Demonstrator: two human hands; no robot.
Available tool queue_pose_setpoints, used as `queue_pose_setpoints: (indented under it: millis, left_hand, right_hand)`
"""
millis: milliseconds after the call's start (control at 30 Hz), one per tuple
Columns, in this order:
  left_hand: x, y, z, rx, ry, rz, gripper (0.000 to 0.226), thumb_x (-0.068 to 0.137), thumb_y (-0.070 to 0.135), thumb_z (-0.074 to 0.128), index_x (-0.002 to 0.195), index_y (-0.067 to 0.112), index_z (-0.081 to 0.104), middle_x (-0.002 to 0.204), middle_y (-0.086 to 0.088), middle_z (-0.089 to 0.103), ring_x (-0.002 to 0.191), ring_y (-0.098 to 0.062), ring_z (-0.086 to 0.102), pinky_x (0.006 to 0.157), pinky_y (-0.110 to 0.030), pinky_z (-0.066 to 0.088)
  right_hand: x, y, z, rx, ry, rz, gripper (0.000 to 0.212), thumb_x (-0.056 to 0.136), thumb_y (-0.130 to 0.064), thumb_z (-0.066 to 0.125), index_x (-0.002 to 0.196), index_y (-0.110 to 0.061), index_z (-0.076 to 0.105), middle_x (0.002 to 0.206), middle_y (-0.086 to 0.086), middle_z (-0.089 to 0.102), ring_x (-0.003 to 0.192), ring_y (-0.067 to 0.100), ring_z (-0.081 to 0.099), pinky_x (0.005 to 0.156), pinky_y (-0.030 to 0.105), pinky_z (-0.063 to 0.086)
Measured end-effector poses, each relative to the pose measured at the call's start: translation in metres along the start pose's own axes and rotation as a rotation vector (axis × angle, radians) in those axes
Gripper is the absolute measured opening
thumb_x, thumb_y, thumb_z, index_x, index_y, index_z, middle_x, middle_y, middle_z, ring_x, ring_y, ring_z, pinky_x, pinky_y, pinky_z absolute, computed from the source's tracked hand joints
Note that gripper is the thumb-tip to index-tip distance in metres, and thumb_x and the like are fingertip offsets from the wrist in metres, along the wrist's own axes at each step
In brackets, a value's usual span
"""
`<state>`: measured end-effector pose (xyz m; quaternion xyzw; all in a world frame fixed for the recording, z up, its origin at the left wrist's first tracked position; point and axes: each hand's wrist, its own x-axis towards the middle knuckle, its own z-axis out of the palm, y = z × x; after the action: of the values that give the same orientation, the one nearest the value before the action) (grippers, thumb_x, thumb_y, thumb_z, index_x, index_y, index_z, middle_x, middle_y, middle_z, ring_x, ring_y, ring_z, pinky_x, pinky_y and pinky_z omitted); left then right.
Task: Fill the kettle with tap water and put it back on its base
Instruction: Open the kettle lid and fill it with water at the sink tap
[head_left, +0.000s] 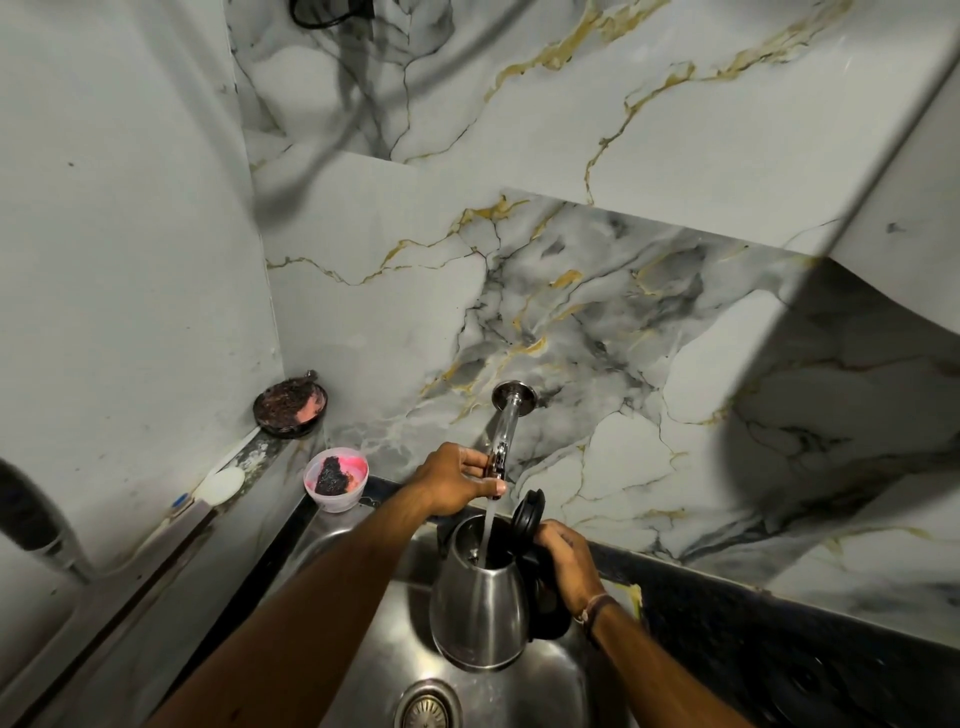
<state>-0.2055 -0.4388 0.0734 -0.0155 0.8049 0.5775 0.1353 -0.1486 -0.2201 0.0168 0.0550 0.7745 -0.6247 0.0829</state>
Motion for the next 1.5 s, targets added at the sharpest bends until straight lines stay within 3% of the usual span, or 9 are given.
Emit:
queue_pose_setpoints:
  millis: [133,367,500,600,667,1000,1167,1267,1500]
  left_hand:
    - [-0.0008,0.0020,0.0001,0.010,-0.001,-0.006,0.035,0.090,0.014,0.097,0.123,0.006,0.086,0.118,-0.016,0.088,0.114,-0.032,0.085,0.114,-0.054,0.063]
    - [-0.0026,0.0043,0.0007,0.010,0.001,-0.015,0.040,0.091,0.013,0.096,0.128,0.004,0.084,0.122,-0.017,0.087,0.116,-0.032,0.084,0.113,-0.055,0.064]
    - [-0.0025,0.0043,0.0002,0.023,0.004,-0.014,0.037,0.090,0.016,0.096,0.125,0.008,0.085,0.121,-0.014,0.088,0.115,-0.029,0.084,0.115,-0.053,0.063]
    - [-0.0026,0.0040,0.0002,0.040,0.005,-0.014,0.034,0.089,0.019,0.097,0.121,0.013,0.087,0.120,-0.011,0.089,0.115,-0.027,0.084,0.116,-0.051,0.062]
    - [-0.0021,0.0033,0.0004,0.037,0.007,-0.016,0.033,0.089,0.019,0.098,0.120,0.013,0.087,0.119,-0.011,0.089,0.115,-0.027,0.085,0.116,-0.051,0.062]
    - [-0.0013,0.0031,0.0010,0.032,0.006,-0.020,0.041,0.089,0.017,0.097,0.127,0.010,0.085,0.124,-0.012,0.088,0.117,-0.027,0.084,0.118,-0.051,0.061]
    - [-0.0013,0.0027,0.0010,0.032,0.013,-0.011,0.040,0.088,0.017,0.098,0.126,0.008,0.086,0.123,-0.014,0.088,0.118,-0.029,0.084,0.118,-0.051,0.061]
    - [-0.0019,0.0031,0.0011,0.034,0.012,-0.009,0.038,0.089,0.017,0.098,0.124,0.010,0.086,0.123,-0.013,0.088,0.116,-0.028,0.084,0.117,-0.051,0.062]
    - [-0.0026,0.0028,0.0016,0.019,0.022,-0.013,0.044,0.089,0.016,0.098,0.129,0.007,0.083,0.125,-0.015,0.087,0.117,-0.030,0.084,0.116,-0.051,0.063]
  right_hand:
    - [-0.0012,-0.0016,-0.0006,-0.007,0.010,0.003,0.042,0.082,-0.036,0.062,0.088,0.003,0.075,0.094,0.017,0.080,0.089,0.022,0.070,0.087,0.041,0.055]
    - [-0.0004,-0.0019,0.0001,0.011,0.008,-0.002,0.039,0.087,-0.030,0.063,0.091,0.007,0.073,0.090,0.016,0.077,0.088,0.022,0.068,0.084,0.038,0.054]
    - [-0.0007,-0.0018,0.0016,0.023,0.010,-0.013,0.044,0.084,-0.034,0.063,0.092,0.008,0.073,0.099,0.028,0.076,0.088,0.023,0.069,0.087,0.040,0.055]
    - [0.0013,0.0025,0.0006,0.007,0.008,-0.003,0.032,0.099,-0.021,0.063,0.091,0.008,0.072,0.101,0.031,0.074,0.090,0.027,0.068,0.090,0.046,0.055]
    - [0.0023,0.0038,0.0007,-0.002,0.009,0.000,0.027,0.102,-0.015,0.062,0.087,0.005,0.073,0.099,0.029,0.075,0.090,0.027,0.068,0.092,0.047,0.055]
    - [-0.0027,-0.0019,0.0015,-0.018,0.007,0.006,0.023,0.081,-0.038,0.063,0.066,-0.024,0.071,0.077,0.005,0.072,0.082,0.023,0.066,0.086,0.046,0.054]
    - [-0.0017,-0.0003,0.0006,0.006,0.010,0.004,0.039,0.082,-0.038,0.063,0.081,0.001,0.072,0.091,0.024,0.075,0.086,0.025,0.067,0.087,0.045,0.055]
    - [-0.0021,-0.0012,0.0010,0.010,0.017,0.010,0.035,0.082,-0.037,0.062,0.078,-0.003,0.071,0.084,0.015,0.074,0.085,0.025,0.066,0.086,0.044,0.054]
    - [-0.0016,-0.0018,0.0013,0.035,0.013,0.001,0.046,0.081,-0.038,0.062,0.089,0.006,0.071,0.099,0.029,0.074,0.089,0.027,0.067,0.091,0.049,0.055]
